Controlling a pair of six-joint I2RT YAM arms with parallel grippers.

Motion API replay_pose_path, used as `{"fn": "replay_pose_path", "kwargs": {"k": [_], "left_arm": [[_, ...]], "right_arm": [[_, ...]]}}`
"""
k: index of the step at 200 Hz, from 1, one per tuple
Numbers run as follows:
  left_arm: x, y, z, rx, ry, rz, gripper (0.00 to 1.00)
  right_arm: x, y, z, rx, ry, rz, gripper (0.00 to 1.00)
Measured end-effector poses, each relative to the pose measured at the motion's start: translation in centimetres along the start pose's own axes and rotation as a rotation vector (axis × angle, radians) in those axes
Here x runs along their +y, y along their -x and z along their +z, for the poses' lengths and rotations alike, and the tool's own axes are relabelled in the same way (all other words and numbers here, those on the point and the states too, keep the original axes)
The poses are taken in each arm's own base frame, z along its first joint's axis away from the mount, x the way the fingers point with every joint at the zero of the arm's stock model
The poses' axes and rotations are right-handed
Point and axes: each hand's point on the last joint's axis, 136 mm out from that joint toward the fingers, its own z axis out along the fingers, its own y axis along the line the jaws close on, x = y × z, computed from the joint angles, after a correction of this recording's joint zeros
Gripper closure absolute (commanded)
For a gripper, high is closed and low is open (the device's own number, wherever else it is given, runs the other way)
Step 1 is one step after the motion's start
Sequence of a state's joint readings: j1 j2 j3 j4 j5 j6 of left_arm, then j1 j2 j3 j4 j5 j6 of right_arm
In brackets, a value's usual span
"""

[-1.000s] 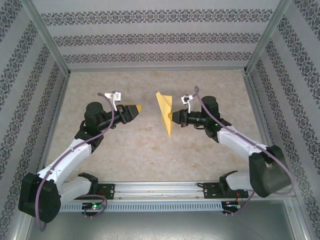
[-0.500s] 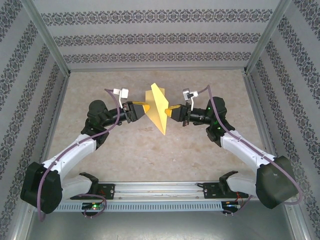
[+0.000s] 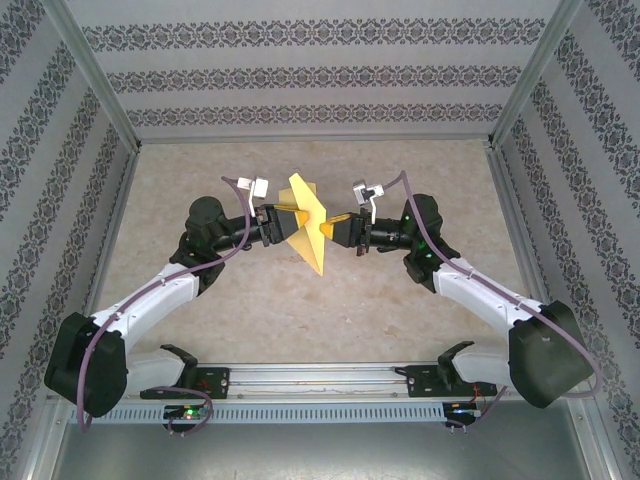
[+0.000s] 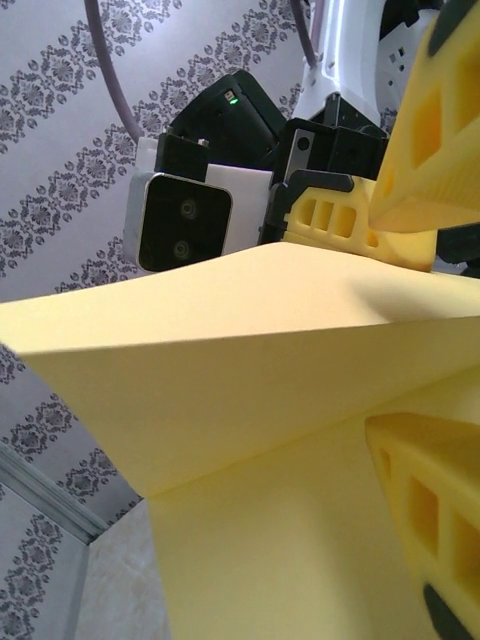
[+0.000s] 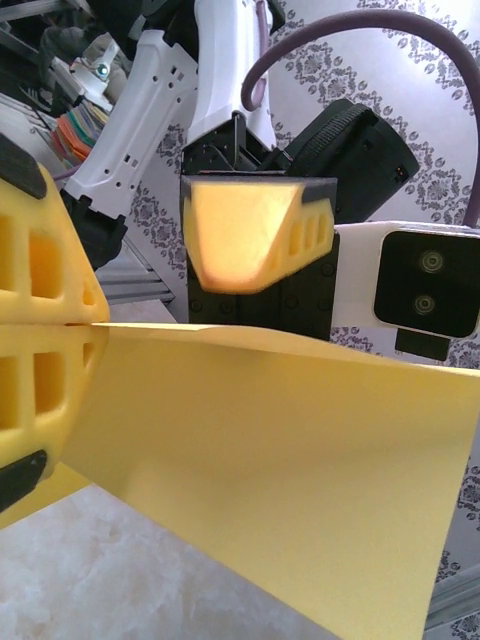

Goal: Fold a paper plane with a square sheet of paper (fold left side to right side)
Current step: Turn over the paper at the center of the table.

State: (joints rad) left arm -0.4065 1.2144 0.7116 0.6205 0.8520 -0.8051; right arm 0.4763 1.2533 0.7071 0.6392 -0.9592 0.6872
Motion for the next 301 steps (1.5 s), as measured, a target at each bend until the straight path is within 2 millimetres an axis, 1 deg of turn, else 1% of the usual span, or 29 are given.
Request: {"fn": "replay_pose_path", "kwargs": {"k": [23,65,112,120,130,150,156,165,178,194,211,223,230,240,248,268,285,301], "left_arm": [[0.4,0.0,0.0,-0.004,0.017,0.007,0.69],[0.8,0.1,0.0,-0.011,0.037,0.002,0.79],[0.9,0.1,0.0,-0.017,0.046,-0.001,0.9],[0.9,0.1,0.0,-0.017,0.046,-0.001,0.92],[0.9,0.1,0.0,-0.017,0.046,-0.001,0.94],[0.9,0.2,0.0,-0.018,0.046,-0.001,0.95],[0.9,0.2,0.0,-0.019,0.046,0.0,0.95],[0.9,0.3,0.0,-0.022,0.047,0.001,0.96],[0.9,0.4,0.0,-0.027,0.047,0.004,0.96],[0.9,0.6,0.0,-0.036,0.049,0.009,0.96],[0.9,0.8,0.0,-0.046,0.05,0.015,0.96],[0.9,0.8,0.0,-0.049,0.052,0.015,0.96],[0.9,0.8,0.0,-0.048,0.051,0.016,0.96],[0.8,0.8,0.0,-0.048,0.05,0.016,0.96],[0.7,0.7,0.1,-0.048,0.048,0.017,0.96],[0.6,0.6,0.2,-0.044,0.043,0.017,0.97],[0.5,0.6,0.2,-0.044,0.042,0.019,0.97],[0.4,0.5,0.3,-0.042,0.039,0.019,0.97]], "right_arm": [[-0.1,0.0,0.0,0.0,-0.001,0.001,1.0],[-0.5,-0.2,0.1,0.004,-0.008,0.011,1.0],[-0.5,-0.2,0.1,0.003,-0.009,0.011,1.0],[-0.6,-0.2,0.2,0.003,-0.009,0.013,0.98],[-0.6,-0.2,0.2,0.003,-0.011,0.016,0.92],[-0.7,-0.1,0.1,0.0,-0.014,0.024,0.89],[-0.7,-0.1,0.1,-0.001,-0.015,0.028,0.86],[-0.7,0.0,0.1,-0.004,-0.02,0.029,0.78],[-0.8,0.3,-0.3,-0.016,-0.034,0.034,0.7],[-0.4,1.2,-1.1,-0.051,-0.064,0.017,0.55],[0.2,2.1,-2.6,-0.101,-0.116,-0.004,0.37],[0.5,2.3,-3.4,-0.128,-0.148,-0.007,0.23],[0.5,2.2,-3.9,-0.142,-0.167,-0.009,0.17],[0.3,1.7,-4.3,-0.149,-0.19,-0.008,0.13],[-0.2,1.0,-4.5,-0.143,-0.207,0.016,0.1],[-1.6,-1.0,-4.3,-0.112,-0.237,0.079,0.06],[-1.9,-2.7,-3.4,-0.068,-0.232,0.124,0.06],[-1.8,-3.8,-2.4,-0.032,-0.215,0.143,0.06]]}}
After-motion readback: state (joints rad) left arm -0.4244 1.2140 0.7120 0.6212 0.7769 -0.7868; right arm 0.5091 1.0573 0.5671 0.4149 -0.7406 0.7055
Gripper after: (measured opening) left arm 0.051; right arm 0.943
